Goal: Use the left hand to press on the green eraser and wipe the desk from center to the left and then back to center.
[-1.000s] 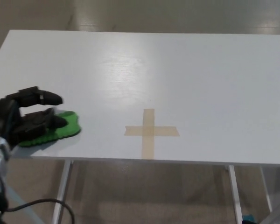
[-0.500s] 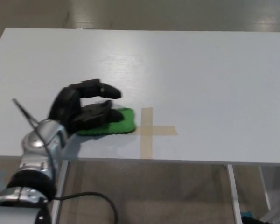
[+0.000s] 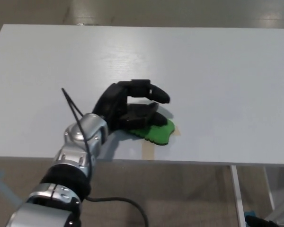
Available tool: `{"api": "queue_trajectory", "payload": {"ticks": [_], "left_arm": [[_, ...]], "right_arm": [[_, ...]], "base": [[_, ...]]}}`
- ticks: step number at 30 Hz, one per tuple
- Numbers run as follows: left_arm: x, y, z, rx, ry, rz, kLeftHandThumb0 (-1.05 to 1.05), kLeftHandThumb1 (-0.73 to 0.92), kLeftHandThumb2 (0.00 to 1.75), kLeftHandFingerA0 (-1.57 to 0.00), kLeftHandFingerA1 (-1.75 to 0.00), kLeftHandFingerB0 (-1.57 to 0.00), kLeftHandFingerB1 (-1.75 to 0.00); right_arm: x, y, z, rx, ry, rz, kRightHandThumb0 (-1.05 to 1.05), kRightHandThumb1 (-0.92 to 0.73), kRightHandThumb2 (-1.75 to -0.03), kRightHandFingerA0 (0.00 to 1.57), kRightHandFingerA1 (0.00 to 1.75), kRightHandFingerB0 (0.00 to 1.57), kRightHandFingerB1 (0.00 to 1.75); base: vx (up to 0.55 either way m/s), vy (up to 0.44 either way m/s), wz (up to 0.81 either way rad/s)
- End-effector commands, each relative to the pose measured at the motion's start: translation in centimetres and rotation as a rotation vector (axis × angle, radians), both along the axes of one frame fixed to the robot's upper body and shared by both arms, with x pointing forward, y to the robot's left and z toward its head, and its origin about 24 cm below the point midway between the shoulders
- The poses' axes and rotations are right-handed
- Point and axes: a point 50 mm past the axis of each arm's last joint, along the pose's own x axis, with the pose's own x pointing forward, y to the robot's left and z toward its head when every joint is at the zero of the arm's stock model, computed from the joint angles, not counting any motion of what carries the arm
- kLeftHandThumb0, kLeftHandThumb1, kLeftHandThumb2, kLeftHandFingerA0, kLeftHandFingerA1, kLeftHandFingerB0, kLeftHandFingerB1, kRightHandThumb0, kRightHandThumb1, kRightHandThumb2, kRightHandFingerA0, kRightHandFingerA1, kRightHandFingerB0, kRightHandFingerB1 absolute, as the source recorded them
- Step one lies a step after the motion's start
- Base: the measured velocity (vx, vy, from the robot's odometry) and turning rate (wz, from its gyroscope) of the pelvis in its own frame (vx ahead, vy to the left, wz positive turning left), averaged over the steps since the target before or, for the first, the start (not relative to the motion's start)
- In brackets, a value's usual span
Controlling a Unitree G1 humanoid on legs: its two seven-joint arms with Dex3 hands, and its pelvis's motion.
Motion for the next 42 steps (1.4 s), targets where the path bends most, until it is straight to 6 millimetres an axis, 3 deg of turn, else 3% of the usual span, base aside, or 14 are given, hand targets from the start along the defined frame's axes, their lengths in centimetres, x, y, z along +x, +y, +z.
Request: {"api": "queue_trajectory", "payload": {"ticks": [1, 8, 9, 10, 11, 13, 15, 16, 17, 23, 24, 31, 37, 42], "left_arm": [[-0.3, -1.6, -0.4, 0.036, 0.034, -0.027, -0.15, 0.79, 0.72, -1.01, -0.67, -0.93, -0.94], [-0.8, -3.1, -0.6, 0.042, 0.016, -0.086, -0.16, 0.82, 0.69, -1.02, -0.66, -0.94, -0.85], [-0.7, -3.0, -0.4, 0.04, 0.01, -0.093, -0.17, 0.83, 0.67, -1.03, -0.61, -0.99, -0.55], [-0.7, -3.0, -0.4, 0.04, 0.01, -0.093, -0.17, 0.83, 0.67, -1.03, -0.61, -0.99, -0.55], [-0.4, -2.7, 0.2, 0.034, 0.0, -0.1, -0.22, 0.81, 0.64, -0.95, -0.54, -0.82, -0.47], [-0.3, -2.6, 0.4, 0.033, -0.003, -0.101, -0.22, 0.81, 0.64, -0.95, -0.54, -0.82, -0.47], [0.2, -2.1, 1.7, 0.014, -0.021, -0.106, -0.55, 0.47, 0.7, -0.11, -0.38, -0.2, -0.38], [0.2, -2.1, 1.7, 0.014, -0.021, -0.106, -0.55, 0.47, 0.7, -0.11, -0.38, -0.2, -0.38], [0.5, -1.8, 3.0, -0.029, -0.034, -0.131, -0.6, 0.39, 0.74, 0.0, -0.12, -0.1, -0.33], [0.9, -0.8, 7.9, -0.091, -0.116, -0.246, -0.7, 0.41, 0.81, 0.0, -0.04, -0.01, -0.3], [0.5, -0.3, 10.3, -0.081, -0.187, -0.316, -0.73, 0.43, 0.82, 0.0, 0.0, -0.01, -0.27], [-1.7, 1.4, 14.3, -0.073, -0.296, -0.43, -0.73, 0.42, 0.83, 0.0, 0.0, 0.0, -0.24], [-5.3, 3.8, 15.2, -0.052, -0.371, -0.51, -0.74, 0.41, 0.84, 0.0, 0.0, 0.0, -0.23], [-7.9, 5.3, 13.5, -0.033, -0.374, -0.556, -0.75, 0.42, 0.85, -0.01, -0.08, 0.0, -0.23]], "right_arm": [[0.0, -0.1, -0.1, 0.014, 0.013, -0.016, -0.22, -0.67, -0.59, 0.7, 0.52, 0.7, 0.52], [0.1, -0.1, -0.1, 0.01, 0.011, -0.012, -0.22, -0.67, -0.59, 0.71, 0.53, 0.7, 0.52], [0.1, -0.1, -0.1, 0.011, 0.012, -0.012, -0.22, -0.67, -0.59, 0.71, 0.53, 0.7, 0.52], [0.1, -0.1, -0.1, 0.011, 0.012, -0.012, -0.22, -0.67, -0.59, 0.71, 0.53, 0.7, 0.52], [0.1, -0.1, -0.1, 0.012, 0.014, -0.012, -0.22, -0.67, -0.59, 0.71, 0.53, 0.7, 0.52], [0.1, -0.1, -0.1, 0.011, 0.014, -0.011, -0.22, -0.67, -0.59, 0.71, 0.53, 0.7, 0.52], [0.0, 0.0, -0.1, 0.014, 0.012, -0.01, -0.22, -0.67, -0.59, 0.71, 0.53, 0.7, 0.52], [0.0, 0.0, -0.1, 0.014, 0.012, -0.01, -0.22, -0.67, -0.59, 0.71, 0.53, 0.7, 0.52], [-0.1, 0.0, -0.1, 0.013, 0.012, -0.009, -0.22, -0.67, -0.59, 0.71, 0.52, 0.7, 0.52], [-0.3, -0.2, -0.2, 0.004, 0.022, -0.002, -0.22, -0.67, -0.59, 0.71, 0.52, 0.7, 0.52], [-0.2, -0.3, -0.2, 0.006, 0.027, -0.004, -0.22, -0.67, -0.59, 0.71, 0.52, 0.71, 0.52], [-0.2, -0.1, -0.3, 0.018, 0.028, -0.015, -0.23, -0.67, -0.6, 0.72, 0.54, 0.7, 0.52], [-1.1, -0.3, -0.5, -0.014, 0.044, 0.004, -0.25, -0.66, -0.6, 0.7, 0.51, 0.68, 0.51], [-1.7, -0.4, -0.8, -0.001, 0.057, 0.007, -0.26, -0.67, -0.6, 0.69, 0.51, 0.68, 0.5]], "base": [[0.0, 0.0, 0.0], [0.0, 0.0, 0.0], [0.0, 0.0, 0.0], [0.0, 0.0, 0.0], [0.0, 0.0, 0.0], [0.0, 0.0, 0.0], [0.0, 0.0, 0.0], [0.0, 0.0, 0.0], [0.0, 0.0, 0.0], [0.0, 0.0, 0.0], [0.0, 0.0, 0.0], [0.0, 0.0, 0.0], [0.0, 0.0, 0.0], [0.0, 0.0, 0.0]]}}
